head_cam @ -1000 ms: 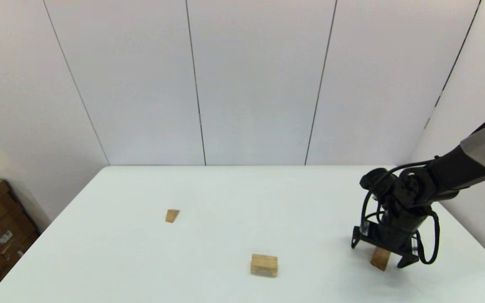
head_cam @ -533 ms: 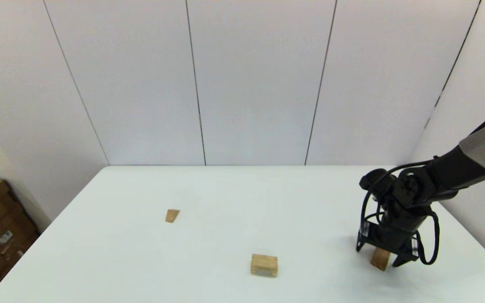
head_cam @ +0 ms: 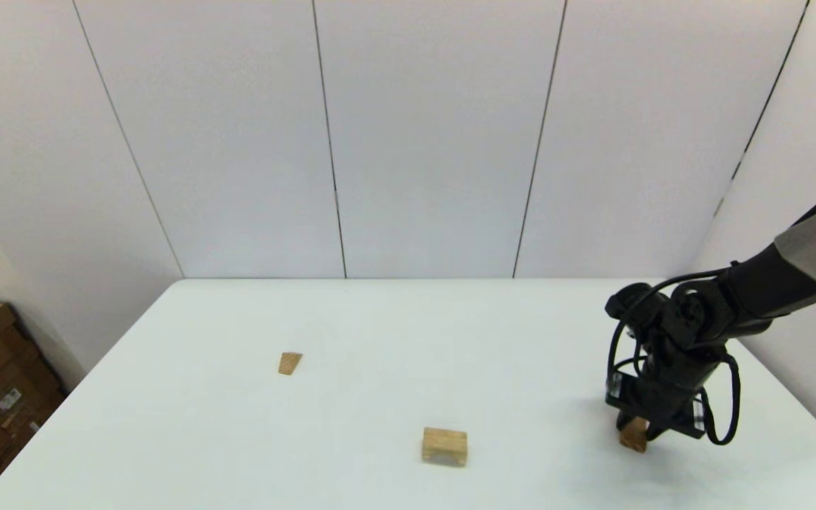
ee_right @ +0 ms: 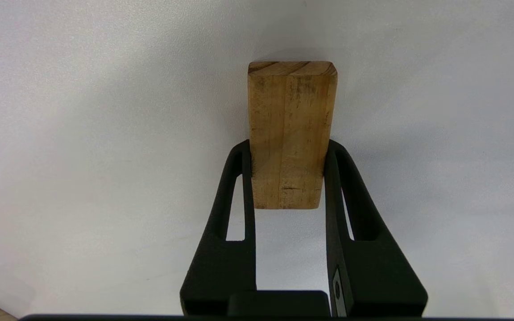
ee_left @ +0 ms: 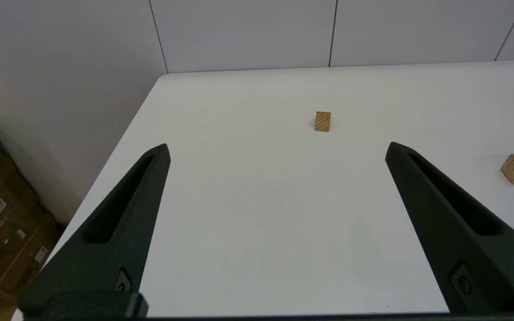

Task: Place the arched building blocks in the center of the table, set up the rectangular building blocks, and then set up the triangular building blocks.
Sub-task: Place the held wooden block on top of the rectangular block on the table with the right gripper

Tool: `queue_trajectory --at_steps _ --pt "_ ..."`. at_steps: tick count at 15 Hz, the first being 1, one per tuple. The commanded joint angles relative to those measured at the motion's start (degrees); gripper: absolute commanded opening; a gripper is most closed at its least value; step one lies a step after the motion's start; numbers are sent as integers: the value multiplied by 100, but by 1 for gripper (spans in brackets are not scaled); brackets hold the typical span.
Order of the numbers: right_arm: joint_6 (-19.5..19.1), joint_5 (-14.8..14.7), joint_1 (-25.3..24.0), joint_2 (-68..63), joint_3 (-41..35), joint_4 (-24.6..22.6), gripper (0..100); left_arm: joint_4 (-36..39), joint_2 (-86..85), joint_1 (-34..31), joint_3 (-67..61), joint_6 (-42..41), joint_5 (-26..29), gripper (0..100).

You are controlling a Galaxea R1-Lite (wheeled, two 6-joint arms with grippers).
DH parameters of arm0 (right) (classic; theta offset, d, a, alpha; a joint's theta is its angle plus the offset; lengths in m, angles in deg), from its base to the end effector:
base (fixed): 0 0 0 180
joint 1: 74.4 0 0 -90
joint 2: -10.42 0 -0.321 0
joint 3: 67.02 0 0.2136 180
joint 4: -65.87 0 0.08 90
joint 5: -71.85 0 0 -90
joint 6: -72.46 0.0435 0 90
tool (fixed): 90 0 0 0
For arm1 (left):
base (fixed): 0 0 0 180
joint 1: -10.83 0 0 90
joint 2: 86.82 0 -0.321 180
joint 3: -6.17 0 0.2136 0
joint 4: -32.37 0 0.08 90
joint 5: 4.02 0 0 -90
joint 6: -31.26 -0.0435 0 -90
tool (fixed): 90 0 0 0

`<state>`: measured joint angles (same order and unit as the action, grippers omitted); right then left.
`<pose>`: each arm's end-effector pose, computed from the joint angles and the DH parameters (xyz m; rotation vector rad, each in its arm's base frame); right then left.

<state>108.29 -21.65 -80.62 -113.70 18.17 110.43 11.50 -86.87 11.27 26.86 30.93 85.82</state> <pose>0.3584 0.0364 0.0089 0.3875 1.4036 -0.4127 0.0023 0.0001 0.0751 0.0058 0.0023 -0.0049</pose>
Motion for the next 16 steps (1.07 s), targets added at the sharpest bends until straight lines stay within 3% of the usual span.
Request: queue_trajectory --at_steps 1,4,6,12,14,16 --pt "3 42 -11 168 -16 21 0 1 5 0 0 -2 -2 100" --pt "-129 165 -161 625 -87 21 0 1 5 0 0 -2 -2 100" --pt "-471 192 -327 959 -131 21 0 1 5 0 0 -2 -2 100" --pt "-2598 332 -1127 1601 -148 153 0 1 5 0 0 24 -2 100" --pt "-3759 666 -1233 1724 -87 153 0 1 5 0 0 15 -2 100" --pt "-4673 895 -1373 1671 98 171 0 1 5 0 0 15 -2 100"
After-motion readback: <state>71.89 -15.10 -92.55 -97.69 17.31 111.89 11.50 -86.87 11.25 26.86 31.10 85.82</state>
